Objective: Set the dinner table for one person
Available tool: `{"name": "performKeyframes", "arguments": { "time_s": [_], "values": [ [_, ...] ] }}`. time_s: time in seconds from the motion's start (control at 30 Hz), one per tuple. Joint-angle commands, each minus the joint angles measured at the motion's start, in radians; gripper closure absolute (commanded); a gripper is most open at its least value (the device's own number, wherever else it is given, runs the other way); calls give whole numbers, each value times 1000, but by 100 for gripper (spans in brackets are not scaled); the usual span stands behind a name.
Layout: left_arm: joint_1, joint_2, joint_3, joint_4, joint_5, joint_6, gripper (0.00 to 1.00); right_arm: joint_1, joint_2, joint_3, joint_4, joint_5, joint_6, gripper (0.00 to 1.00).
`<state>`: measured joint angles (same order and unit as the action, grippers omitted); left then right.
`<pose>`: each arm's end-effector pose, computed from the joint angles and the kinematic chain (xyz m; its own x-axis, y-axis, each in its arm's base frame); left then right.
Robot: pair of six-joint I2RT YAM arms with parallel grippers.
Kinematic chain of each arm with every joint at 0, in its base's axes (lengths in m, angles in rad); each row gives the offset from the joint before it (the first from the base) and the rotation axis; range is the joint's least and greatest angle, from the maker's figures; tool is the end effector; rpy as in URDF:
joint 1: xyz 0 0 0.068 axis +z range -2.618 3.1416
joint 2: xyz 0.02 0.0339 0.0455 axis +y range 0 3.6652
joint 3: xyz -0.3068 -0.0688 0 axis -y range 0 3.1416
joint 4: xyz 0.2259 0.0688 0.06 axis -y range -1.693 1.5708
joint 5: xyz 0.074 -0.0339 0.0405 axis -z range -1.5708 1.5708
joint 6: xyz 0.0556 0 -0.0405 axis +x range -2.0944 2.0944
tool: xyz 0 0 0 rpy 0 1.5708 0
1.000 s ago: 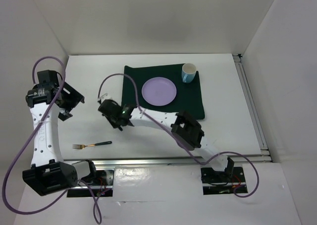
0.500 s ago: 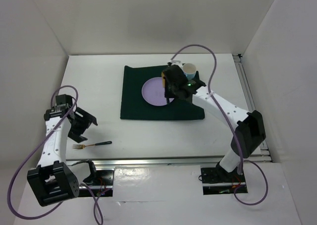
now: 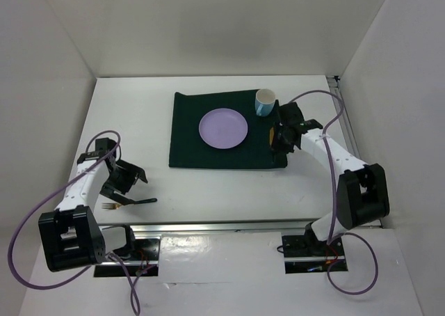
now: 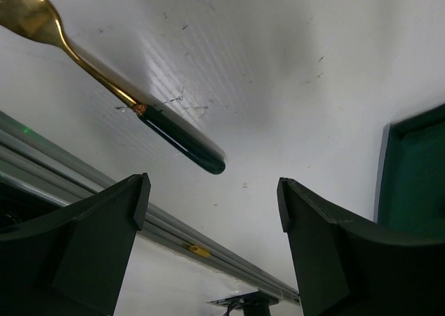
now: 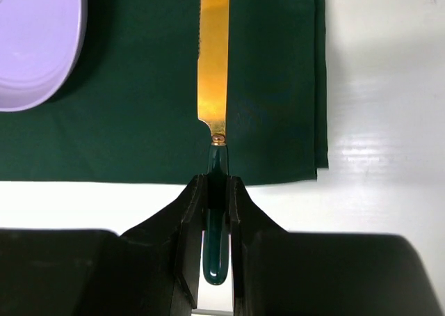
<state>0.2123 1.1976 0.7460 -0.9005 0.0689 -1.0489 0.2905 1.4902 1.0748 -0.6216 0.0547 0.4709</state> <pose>0.1628 0.0312 0.2282 -0.3062 -0.9507 -0.0499 -0.9247 0.3094 -0.2216 0.2807 0.0808 0.2715 -0.8527 0.2179 -0.4748 0.1431 0.9715 0.1889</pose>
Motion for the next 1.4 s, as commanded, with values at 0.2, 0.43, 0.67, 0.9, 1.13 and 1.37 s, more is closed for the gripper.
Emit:
{"name": "performKeyframes", "arguments": {
  "time_s": [0.2, 0.43, 0.67, 0.9, 1.13, 1.37],
  "values": [
    [-4, 95, -2, 84, -27, -45, 8, -34, 147, 69, 129, -113, -55, 100],
    [6, 138, 7, 95, -37, -45, 8, -25, 208, 93, 181, -61, -23, 100],
    [6, 166, 6, 107, -55, -54, 8, -25, 289, 117, 243, -49, -3, 100],
    [6, 175, 6, 107, -55, -54, 8, -25, 288, 105, 238, -16, 8, 99],
    [6, 175, -4, 98, -55, -54, 8, -25, 320, 115, 261, 16, -12, 96],
    [6, 187, -5, 98, -46, -54, 8, -25, 352, 125, 250, 50, -21, 71]
  ]
}}
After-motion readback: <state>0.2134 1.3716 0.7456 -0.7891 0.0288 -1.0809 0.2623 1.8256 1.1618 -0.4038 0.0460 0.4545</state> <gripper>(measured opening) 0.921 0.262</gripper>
